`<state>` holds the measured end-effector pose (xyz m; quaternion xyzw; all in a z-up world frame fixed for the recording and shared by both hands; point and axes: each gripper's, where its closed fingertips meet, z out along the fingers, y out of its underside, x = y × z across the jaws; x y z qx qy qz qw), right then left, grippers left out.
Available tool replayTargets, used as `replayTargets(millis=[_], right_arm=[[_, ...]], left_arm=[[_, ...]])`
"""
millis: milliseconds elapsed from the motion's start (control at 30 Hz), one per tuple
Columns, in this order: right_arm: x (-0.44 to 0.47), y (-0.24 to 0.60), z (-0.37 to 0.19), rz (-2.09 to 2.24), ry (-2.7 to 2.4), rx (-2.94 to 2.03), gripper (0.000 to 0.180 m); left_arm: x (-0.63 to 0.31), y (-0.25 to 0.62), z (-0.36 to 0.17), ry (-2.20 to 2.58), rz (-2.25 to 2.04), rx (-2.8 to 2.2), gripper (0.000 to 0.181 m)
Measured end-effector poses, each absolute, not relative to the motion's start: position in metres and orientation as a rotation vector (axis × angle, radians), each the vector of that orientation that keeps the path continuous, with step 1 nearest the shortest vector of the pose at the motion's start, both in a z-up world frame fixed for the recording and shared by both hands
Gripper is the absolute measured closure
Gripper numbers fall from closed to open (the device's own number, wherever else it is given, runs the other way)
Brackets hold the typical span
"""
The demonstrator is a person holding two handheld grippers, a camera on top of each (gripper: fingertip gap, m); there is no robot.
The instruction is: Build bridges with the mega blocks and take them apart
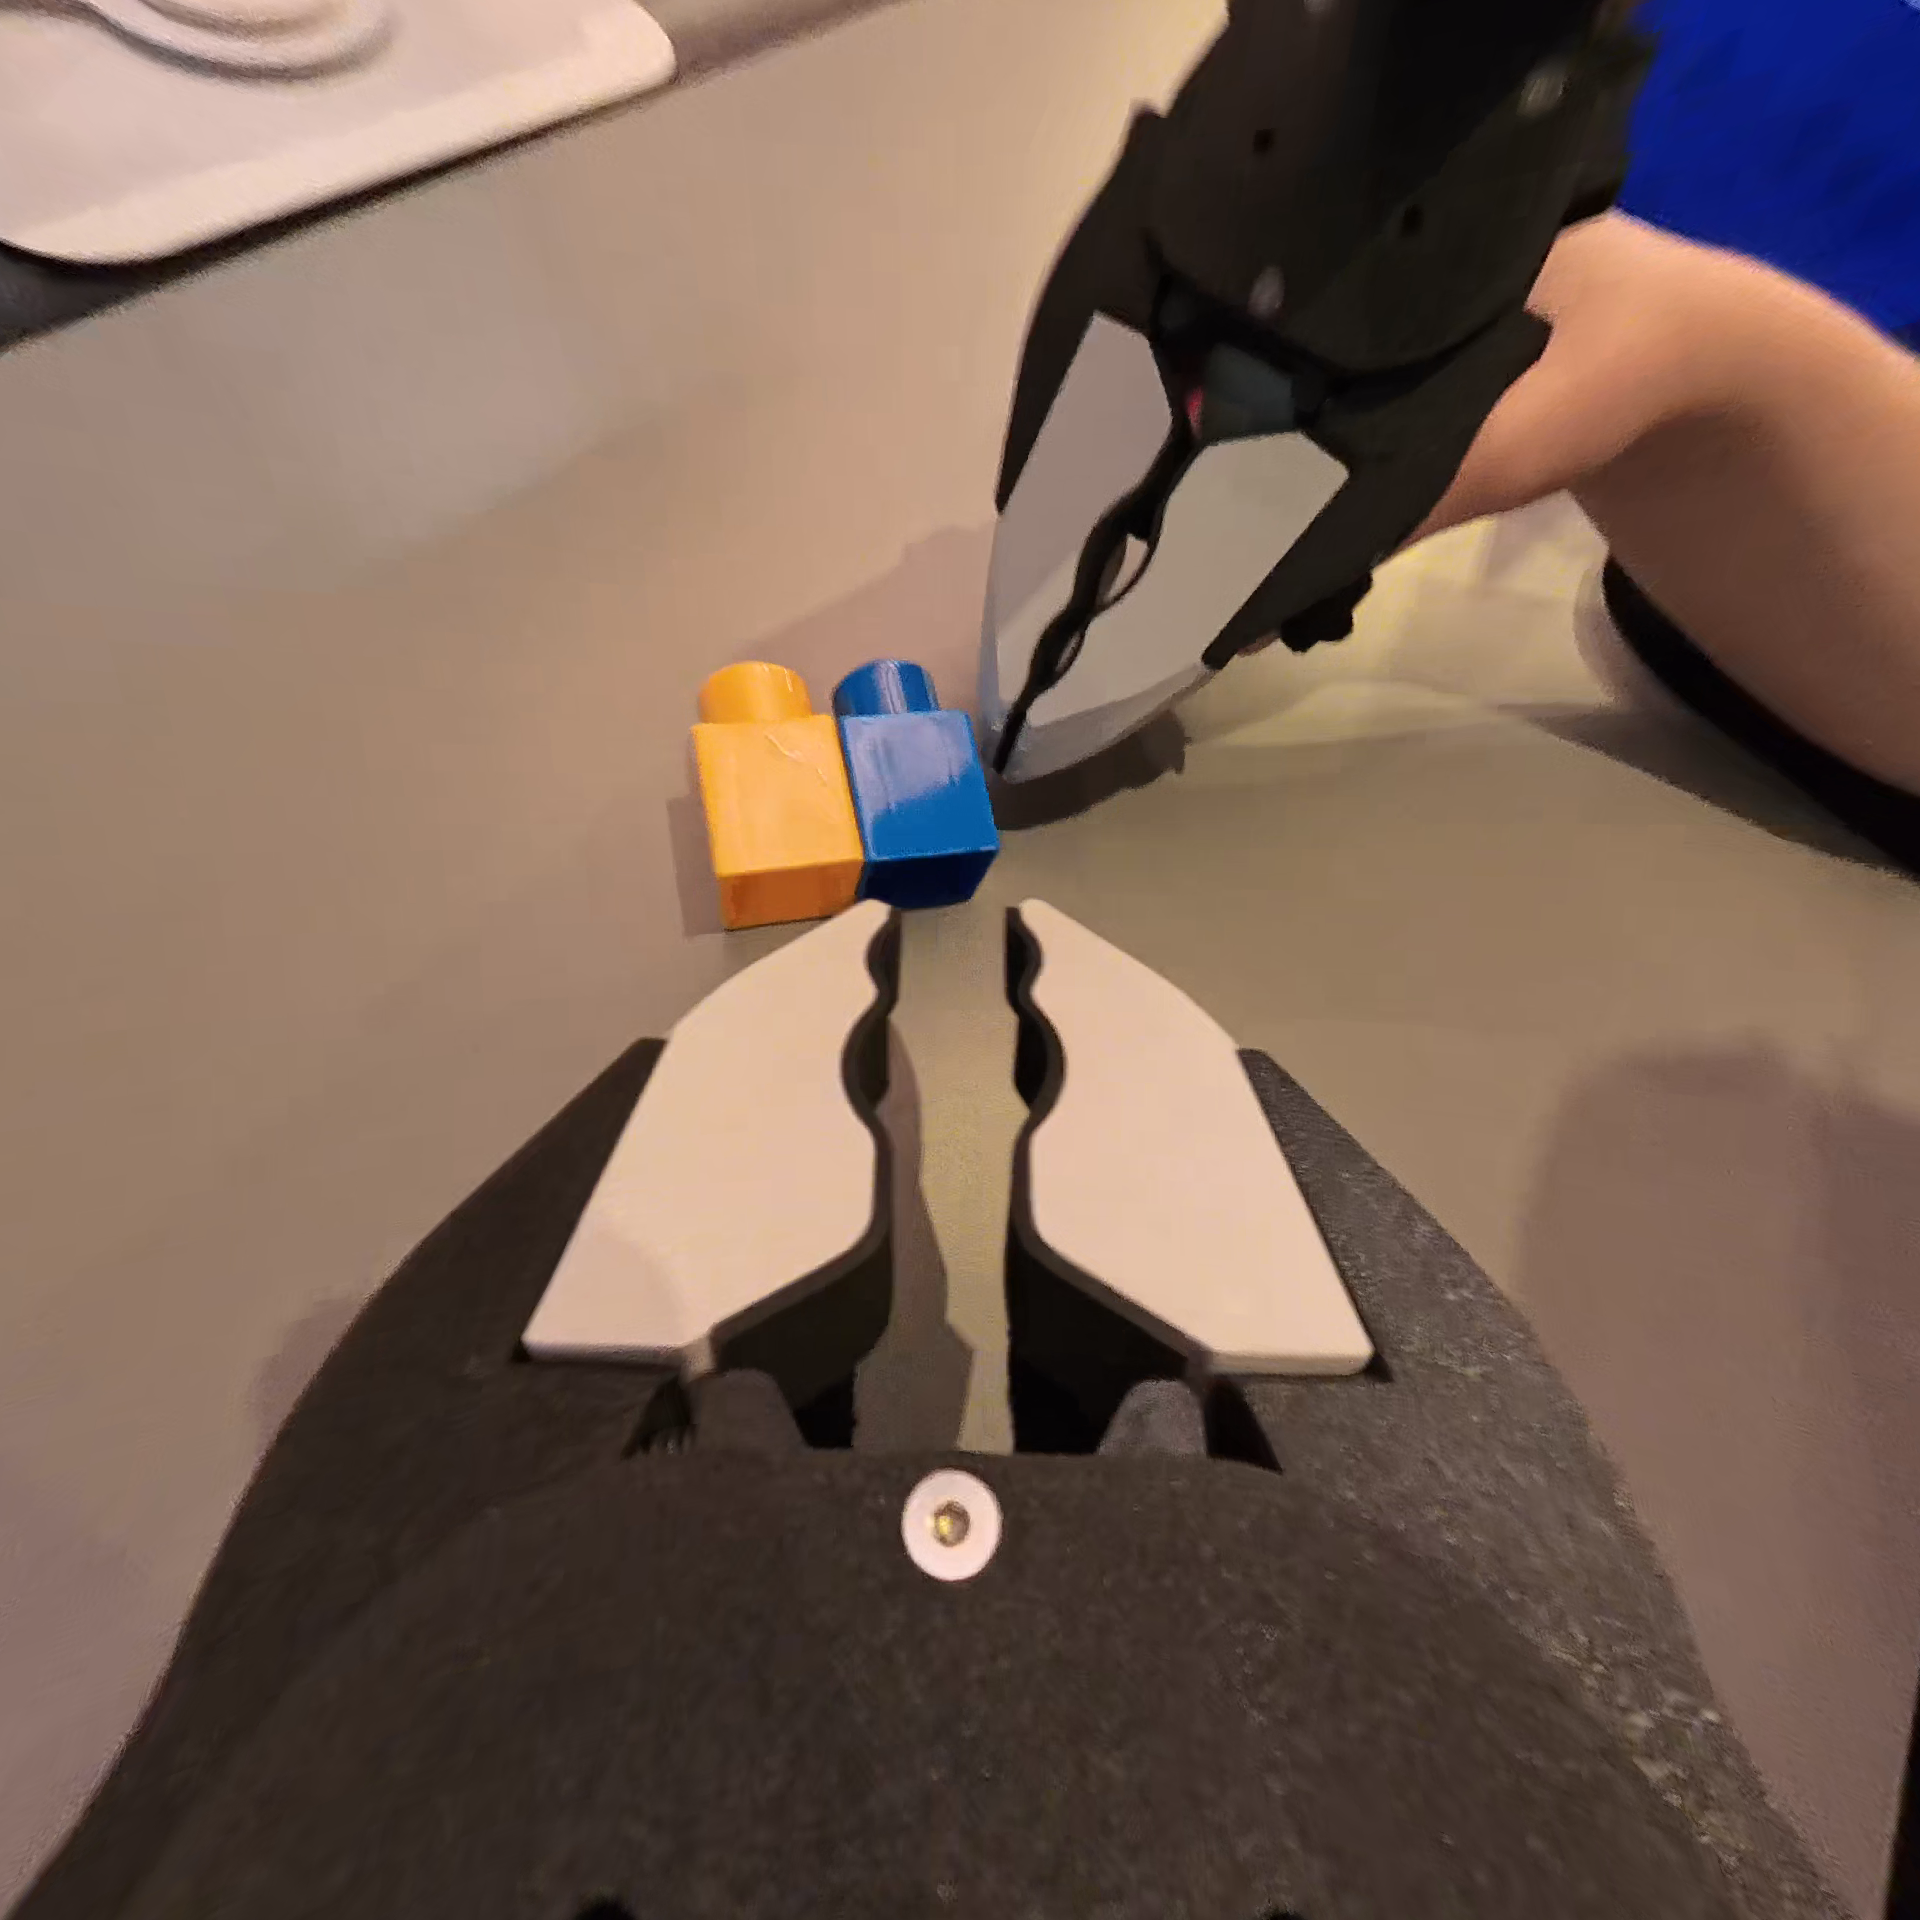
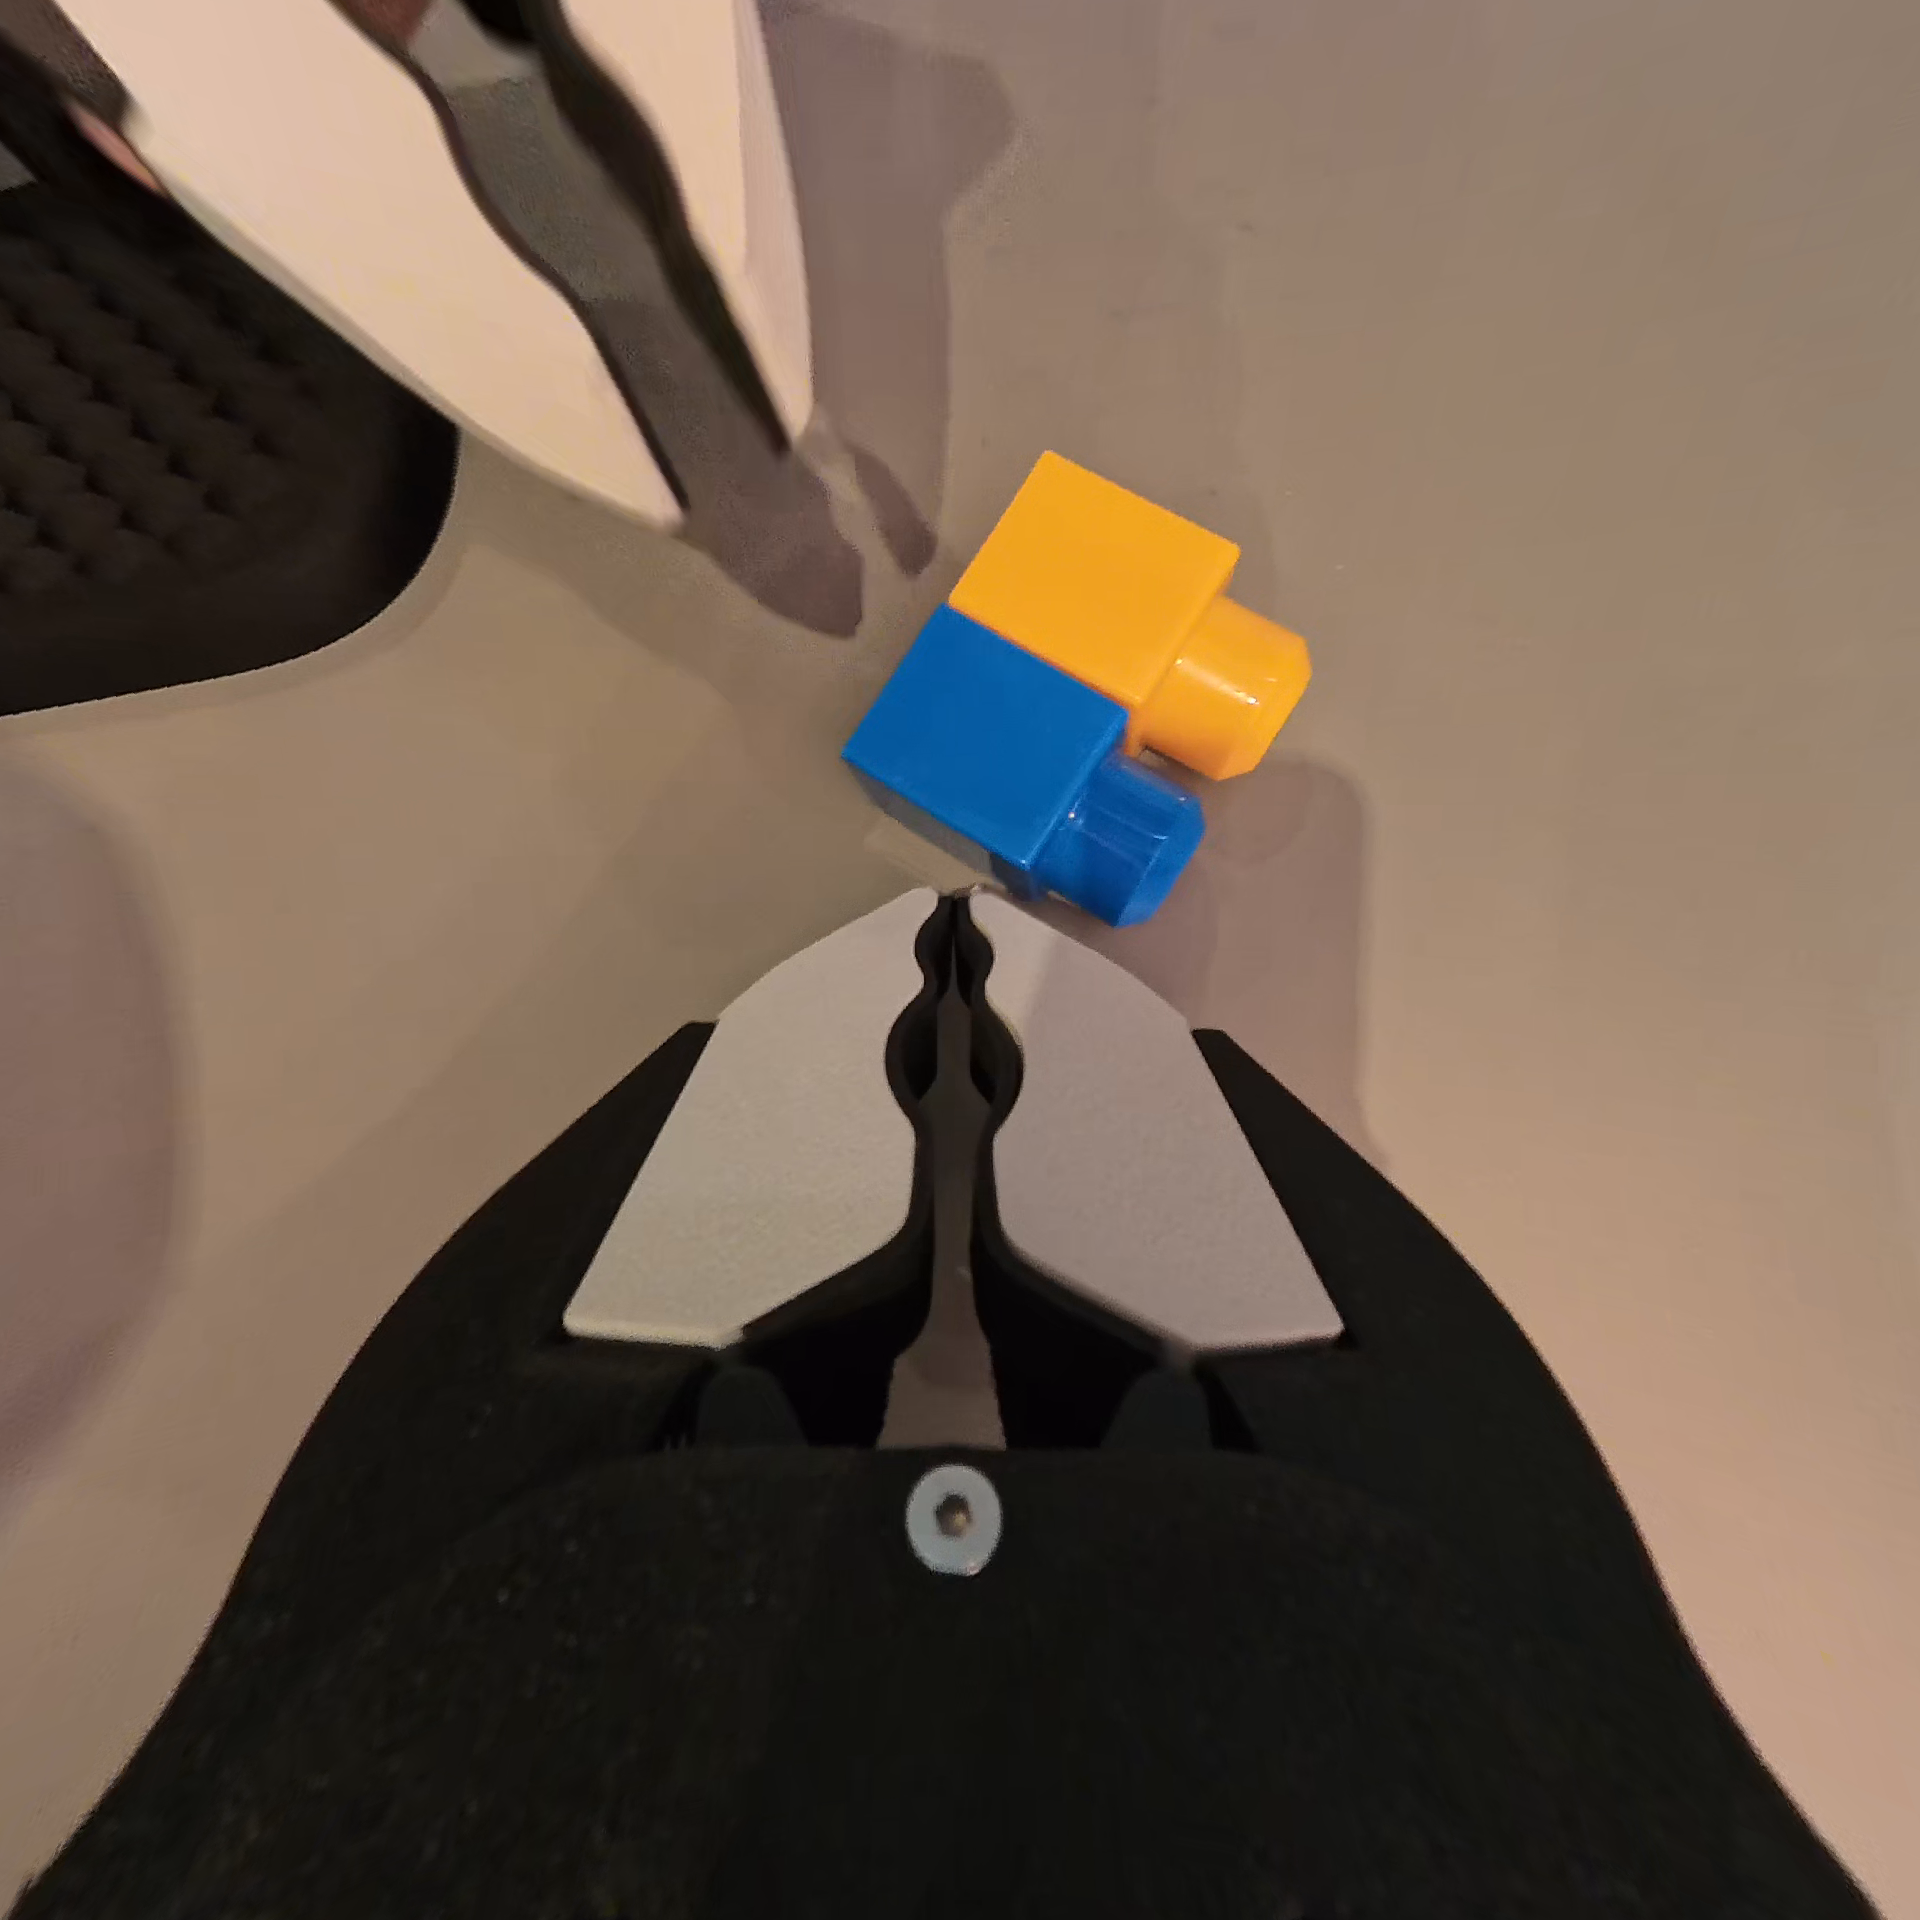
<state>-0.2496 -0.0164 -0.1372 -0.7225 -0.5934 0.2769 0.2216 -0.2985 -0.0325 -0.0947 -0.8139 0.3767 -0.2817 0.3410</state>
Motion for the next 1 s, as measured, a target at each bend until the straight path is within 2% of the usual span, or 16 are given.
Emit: replayTargets(millis=[133, 433, 700, 1000], right_arm=[[-0.245, -0.018, -0.131, 0.763, -1.653, -1.979, 0.180], [-0.228, -0.008, -0.106, 0.797, -1.572, -1.957, 0.180], [-0.212, 0.001, -0.087, 0.838, -1.488, -1.941, 0.180], [-0.204, 0.004, -0.076, 0.871, -1.450, -1.922, 0.180]], left_arm=[[-0.313, -0.024, -0.079, 0.864, -0.669, -2.099, 0.122], [-0.290, -0.001, -0.099, 0.845, -0.385, -2.165, 0.094], [-0.277, 0.013, -0.122, 0.920, -0.194, -2.301, 0.095], [-0.270, 0.015, -0.141, 0.847, -0.276, -2.356, 0.096]])
